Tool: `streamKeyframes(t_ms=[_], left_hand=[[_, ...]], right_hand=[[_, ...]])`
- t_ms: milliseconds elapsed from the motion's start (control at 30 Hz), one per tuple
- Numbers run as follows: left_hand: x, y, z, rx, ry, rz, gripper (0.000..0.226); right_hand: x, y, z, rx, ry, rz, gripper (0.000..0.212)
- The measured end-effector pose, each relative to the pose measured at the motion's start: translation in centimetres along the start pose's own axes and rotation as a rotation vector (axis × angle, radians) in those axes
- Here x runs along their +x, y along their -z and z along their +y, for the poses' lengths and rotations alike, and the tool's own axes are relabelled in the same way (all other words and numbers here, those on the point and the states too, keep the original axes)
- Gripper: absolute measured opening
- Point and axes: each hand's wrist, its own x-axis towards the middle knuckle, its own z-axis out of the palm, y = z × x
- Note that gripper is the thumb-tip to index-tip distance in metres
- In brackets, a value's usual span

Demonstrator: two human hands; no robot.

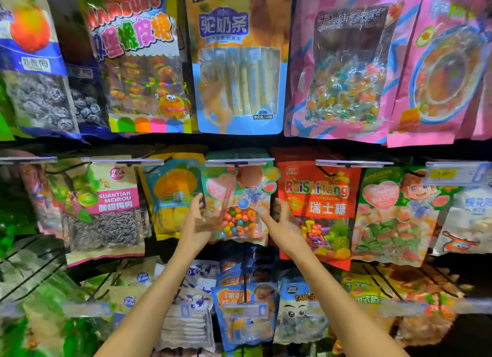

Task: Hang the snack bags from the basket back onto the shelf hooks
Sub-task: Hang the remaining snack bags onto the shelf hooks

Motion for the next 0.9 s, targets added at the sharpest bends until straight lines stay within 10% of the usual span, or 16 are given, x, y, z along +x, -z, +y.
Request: streamKeyframes(t_ms=[300,667,900], left_hand=[[2.3,-1.3,-1.1,-0.169,0.091,-0.018,0.088],[0.7,-3.6,-1.7,-0.435,0.170,-0.108,0.029],[1.6,-2.8,-1.7,-0.409,0.201,-0.105,0.052]], right_hand=[[2.8,-2.8,0.2,0.385,-0.020,0.053,0.089],[2.4,-6.0,0.1,0.522,0.010,0.076,0.079],[3.0,-6.7,0.4,0.404,0.020,0.255,0.074]])
